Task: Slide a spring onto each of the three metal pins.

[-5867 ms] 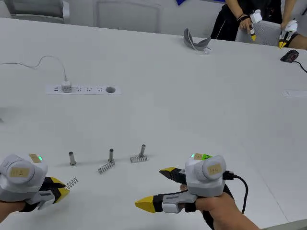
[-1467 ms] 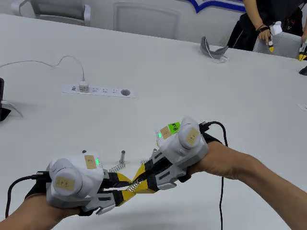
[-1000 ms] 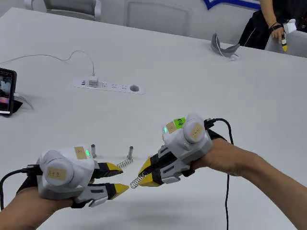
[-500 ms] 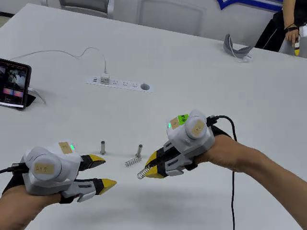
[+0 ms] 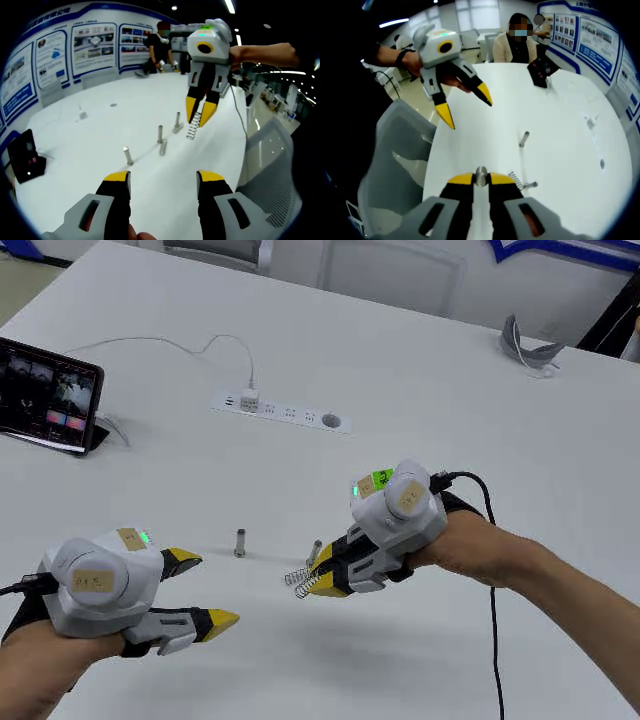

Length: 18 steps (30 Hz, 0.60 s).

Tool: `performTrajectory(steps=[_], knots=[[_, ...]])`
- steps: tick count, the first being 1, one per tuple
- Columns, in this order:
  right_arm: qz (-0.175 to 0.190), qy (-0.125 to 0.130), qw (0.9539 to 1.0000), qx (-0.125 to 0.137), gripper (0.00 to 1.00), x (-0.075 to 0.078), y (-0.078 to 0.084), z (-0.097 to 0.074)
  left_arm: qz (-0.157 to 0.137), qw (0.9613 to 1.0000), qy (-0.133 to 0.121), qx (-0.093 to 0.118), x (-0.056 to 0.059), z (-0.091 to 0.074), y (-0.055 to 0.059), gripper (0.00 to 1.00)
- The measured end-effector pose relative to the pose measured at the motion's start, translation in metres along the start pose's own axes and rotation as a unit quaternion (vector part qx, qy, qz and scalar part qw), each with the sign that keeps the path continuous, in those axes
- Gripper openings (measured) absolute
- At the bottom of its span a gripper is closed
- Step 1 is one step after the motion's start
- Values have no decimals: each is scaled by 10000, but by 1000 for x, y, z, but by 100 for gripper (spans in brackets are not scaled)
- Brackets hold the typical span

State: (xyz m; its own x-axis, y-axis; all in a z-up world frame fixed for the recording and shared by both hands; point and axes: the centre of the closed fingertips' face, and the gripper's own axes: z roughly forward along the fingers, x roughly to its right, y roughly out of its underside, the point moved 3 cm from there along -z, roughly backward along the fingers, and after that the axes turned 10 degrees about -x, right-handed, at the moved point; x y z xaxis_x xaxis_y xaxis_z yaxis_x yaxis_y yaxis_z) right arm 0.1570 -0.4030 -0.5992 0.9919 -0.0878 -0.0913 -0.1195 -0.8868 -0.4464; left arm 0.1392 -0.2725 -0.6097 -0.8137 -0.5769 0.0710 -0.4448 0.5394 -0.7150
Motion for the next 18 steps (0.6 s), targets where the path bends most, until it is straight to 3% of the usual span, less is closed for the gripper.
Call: performTrajectory(steps=[18], knots=[[-185, 117, 9993, -317, 12, 36, -15, 17, -418, 9986, -311, -37, -13, -16, 21, 66]])
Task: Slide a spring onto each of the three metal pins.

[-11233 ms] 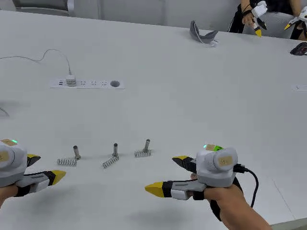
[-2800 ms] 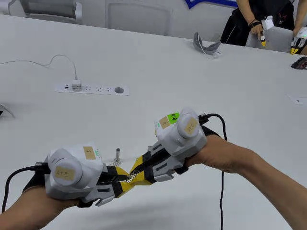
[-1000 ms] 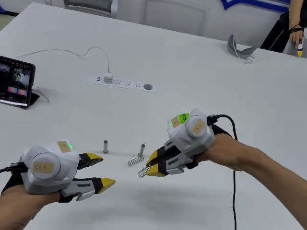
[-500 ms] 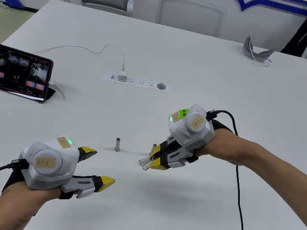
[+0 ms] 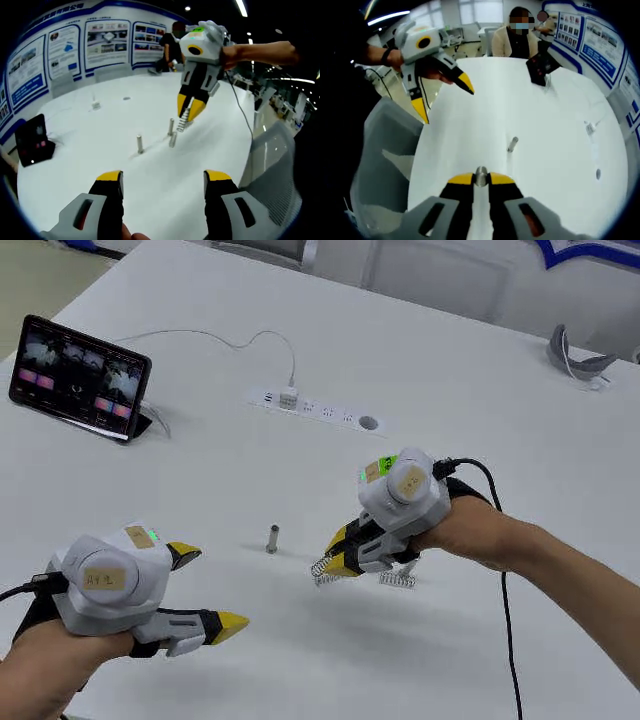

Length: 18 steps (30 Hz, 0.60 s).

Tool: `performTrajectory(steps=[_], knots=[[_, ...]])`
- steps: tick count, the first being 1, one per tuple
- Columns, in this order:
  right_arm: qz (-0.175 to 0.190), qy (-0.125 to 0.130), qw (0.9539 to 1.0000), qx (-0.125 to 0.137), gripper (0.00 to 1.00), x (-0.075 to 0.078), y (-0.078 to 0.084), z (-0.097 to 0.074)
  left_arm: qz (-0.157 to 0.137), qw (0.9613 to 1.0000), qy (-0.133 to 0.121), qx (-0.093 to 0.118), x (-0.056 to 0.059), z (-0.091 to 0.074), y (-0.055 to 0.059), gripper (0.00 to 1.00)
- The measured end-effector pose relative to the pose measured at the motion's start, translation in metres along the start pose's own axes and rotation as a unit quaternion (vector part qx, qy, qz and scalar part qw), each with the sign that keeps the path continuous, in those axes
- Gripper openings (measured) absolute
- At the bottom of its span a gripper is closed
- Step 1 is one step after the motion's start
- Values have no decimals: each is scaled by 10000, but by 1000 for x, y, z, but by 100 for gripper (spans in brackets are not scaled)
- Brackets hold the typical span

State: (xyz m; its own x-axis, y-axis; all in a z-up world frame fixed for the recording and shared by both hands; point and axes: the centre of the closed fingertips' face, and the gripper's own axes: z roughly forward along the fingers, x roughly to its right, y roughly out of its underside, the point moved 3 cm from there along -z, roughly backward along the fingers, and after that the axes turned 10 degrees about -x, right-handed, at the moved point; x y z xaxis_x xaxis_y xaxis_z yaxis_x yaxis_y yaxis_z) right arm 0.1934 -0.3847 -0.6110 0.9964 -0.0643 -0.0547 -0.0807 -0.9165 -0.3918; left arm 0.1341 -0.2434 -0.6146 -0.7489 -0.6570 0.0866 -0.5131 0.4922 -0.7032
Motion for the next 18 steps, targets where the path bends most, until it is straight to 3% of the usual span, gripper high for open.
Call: performTrajectory(steps=[18], knots=[[-142, 120, 9996, -196, 12, 30, -23, 22, -286, 9994, -169, -19, -10, -11, 19, 72]])
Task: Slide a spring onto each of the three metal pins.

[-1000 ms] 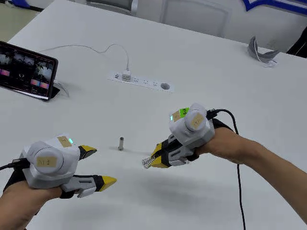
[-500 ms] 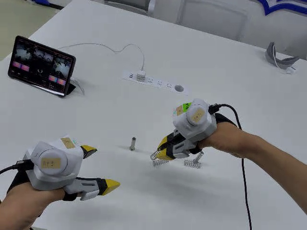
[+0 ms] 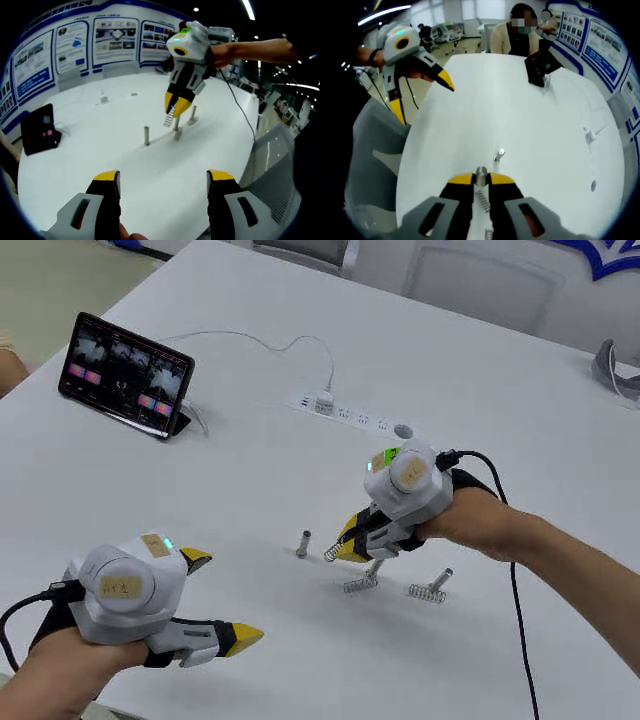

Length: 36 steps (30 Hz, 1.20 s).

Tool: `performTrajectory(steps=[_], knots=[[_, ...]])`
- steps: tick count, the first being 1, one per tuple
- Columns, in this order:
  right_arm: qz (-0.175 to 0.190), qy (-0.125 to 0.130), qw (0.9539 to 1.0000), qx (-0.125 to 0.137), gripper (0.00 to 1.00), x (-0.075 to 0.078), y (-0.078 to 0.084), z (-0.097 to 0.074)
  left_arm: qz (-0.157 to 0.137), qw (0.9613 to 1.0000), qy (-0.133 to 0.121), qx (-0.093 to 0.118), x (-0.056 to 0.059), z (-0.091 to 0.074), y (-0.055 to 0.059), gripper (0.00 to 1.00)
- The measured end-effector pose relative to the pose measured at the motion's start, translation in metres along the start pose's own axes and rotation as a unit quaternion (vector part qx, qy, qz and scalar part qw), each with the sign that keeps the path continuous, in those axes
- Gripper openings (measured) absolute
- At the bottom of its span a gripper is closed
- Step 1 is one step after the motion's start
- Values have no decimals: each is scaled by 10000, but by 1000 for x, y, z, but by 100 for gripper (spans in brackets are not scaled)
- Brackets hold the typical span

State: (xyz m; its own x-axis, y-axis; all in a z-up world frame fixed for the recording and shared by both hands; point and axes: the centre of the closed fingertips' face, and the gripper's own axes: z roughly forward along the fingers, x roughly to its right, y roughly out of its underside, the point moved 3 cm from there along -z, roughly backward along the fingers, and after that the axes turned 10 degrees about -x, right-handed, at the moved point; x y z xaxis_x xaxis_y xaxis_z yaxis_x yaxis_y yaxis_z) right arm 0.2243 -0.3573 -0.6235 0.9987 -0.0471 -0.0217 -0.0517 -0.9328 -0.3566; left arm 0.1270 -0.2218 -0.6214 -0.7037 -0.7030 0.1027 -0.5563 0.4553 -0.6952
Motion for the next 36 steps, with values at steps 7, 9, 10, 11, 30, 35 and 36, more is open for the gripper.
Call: performTrajectory(steps=[7, 9, 10, 11, 30, 35, 36], knots=[[-4, 55, 10000, -49, 12, 11, -4, 6, -74, 9999, -79, -6, -6, -4, 5, 73], [-7, 78, 10000, -60, 12, 14, -5, 7, -97, 9999, -95, -5, -7, -5, 6, 73], [-3, 88, 9999, -59, 12, 16, -6, 7, -105, 9999, -100, -2, -7, -5, 6, 73], [0, 100, 9999, -55, 12, 18, -6, 7, -117, 9999, -103, 4, -7, -5, 6, 73], [-135, 89, 9999, -62, 12, 32, -25, 16, -204, 9997, -93, 17, -13, -7, 7, 72], [-195, 41, 9997, -119, 12, 33, -27, 20, -226, 9997, -103, 15, -14, -9, 8, 72], [-206, 34, 9997, -130, 12, 33, -27, 21, -232, 9997, -105, 12, -14, -9, 8, 72]])
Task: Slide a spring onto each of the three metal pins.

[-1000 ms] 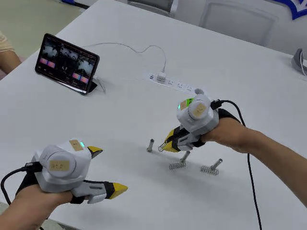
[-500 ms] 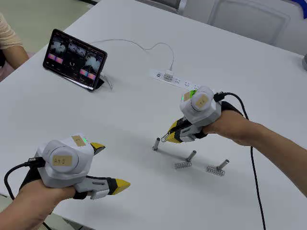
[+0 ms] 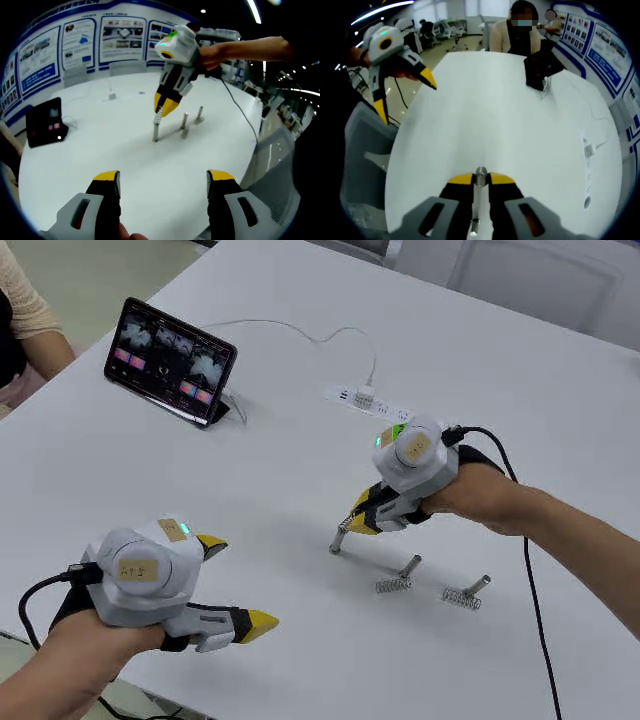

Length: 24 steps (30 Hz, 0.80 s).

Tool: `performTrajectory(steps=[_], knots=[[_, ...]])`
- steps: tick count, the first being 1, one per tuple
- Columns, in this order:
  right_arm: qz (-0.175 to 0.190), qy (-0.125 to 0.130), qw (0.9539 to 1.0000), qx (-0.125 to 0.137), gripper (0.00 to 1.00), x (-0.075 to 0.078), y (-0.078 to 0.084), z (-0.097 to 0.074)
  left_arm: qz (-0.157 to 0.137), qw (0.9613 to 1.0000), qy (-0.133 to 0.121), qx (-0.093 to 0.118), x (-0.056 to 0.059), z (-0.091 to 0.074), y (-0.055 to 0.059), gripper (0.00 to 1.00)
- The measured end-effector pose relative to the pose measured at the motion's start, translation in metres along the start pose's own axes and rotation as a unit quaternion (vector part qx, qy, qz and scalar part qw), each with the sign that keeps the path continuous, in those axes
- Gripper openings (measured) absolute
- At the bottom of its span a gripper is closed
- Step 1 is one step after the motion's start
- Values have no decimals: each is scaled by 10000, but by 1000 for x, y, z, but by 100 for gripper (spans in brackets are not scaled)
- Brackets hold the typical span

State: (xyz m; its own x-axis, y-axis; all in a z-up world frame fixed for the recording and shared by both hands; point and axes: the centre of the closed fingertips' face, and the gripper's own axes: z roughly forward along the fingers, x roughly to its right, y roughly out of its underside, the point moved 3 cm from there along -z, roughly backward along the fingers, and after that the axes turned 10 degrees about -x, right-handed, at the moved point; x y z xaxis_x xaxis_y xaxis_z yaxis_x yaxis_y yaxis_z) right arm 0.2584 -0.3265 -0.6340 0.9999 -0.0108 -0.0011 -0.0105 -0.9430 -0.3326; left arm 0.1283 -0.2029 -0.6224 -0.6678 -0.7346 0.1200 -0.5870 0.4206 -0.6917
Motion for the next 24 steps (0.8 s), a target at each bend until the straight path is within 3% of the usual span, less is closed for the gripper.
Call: performTrajectory(steps=[24], knots=[[-241, -70, 9994, -252, 12, -1, -4, 23, -70, 10000, -32, 18, -3, -3, 1, 70]])
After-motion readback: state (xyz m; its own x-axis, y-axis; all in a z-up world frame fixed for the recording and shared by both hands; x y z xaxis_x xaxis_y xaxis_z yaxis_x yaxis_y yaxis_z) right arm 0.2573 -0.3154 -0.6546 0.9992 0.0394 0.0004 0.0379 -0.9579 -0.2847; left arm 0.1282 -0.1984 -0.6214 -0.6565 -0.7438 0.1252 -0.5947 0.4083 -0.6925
